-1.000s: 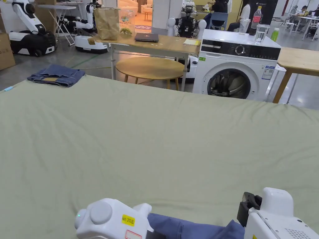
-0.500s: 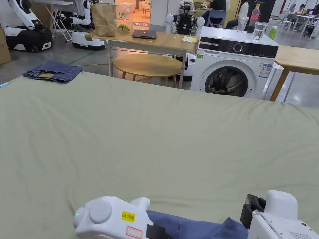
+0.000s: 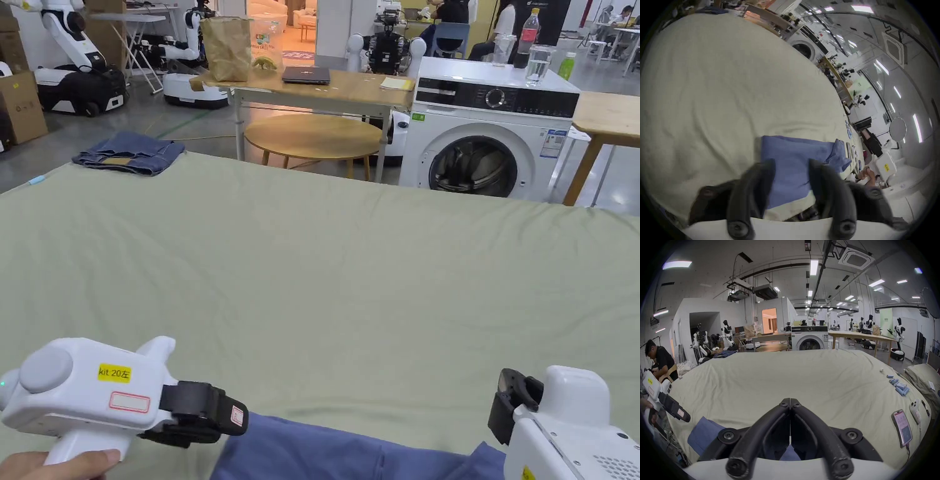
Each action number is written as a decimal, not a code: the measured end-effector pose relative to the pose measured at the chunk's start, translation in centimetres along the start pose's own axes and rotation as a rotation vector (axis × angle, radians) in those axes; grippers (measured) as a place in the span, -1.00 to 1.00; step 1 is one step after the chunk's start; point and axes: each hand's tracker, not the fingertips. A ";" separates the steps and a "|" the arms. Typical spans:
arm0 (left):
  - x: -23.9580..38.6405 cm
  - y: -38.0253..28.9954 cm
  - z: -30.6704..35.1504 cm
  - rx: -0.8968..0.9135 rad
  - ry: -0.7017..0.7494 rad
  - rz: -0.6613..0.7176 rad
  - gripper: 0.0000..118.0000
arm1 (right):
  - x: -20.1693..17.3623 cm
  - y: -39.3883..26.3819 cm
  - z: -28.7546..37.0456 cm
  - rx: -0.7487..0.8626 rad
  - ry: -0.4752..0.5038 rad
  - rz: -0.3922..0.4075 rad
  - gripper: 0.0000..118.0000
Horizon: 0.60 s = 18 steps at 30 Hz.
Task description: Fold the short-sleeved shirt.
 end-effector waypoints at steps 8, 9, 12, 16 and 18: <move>-4.3 -2.3 -4.2 -0.066 -0.146 0.100 0.09 | -1.0 0.1 0.5 0.039 0.020 0.022 -1.00; -5.9 -2.1 -5.4 -0.105 -0.163 0.118 0.09 | -1.0 0.2 0.5 0.039 0.022 0.023 -1.00; -7.2 -2.5 -6.1 -0.026 -0.351 0.208 0.08 | -0.9 0.2 0.8 0.039 0.015 0.028 -1.00; -7.4 -2.6 -7.6 -0.056 -0.359 0.201 -0.38 | -0.3 0.3 1.1 0.030 0.007 0.008 -1.00; -6.9 -2.7 -8.1 -0.075 -0.286 0.136 -0.78 | -0.1 0.3 1.3 0.032 0.003 -0.005 -1.00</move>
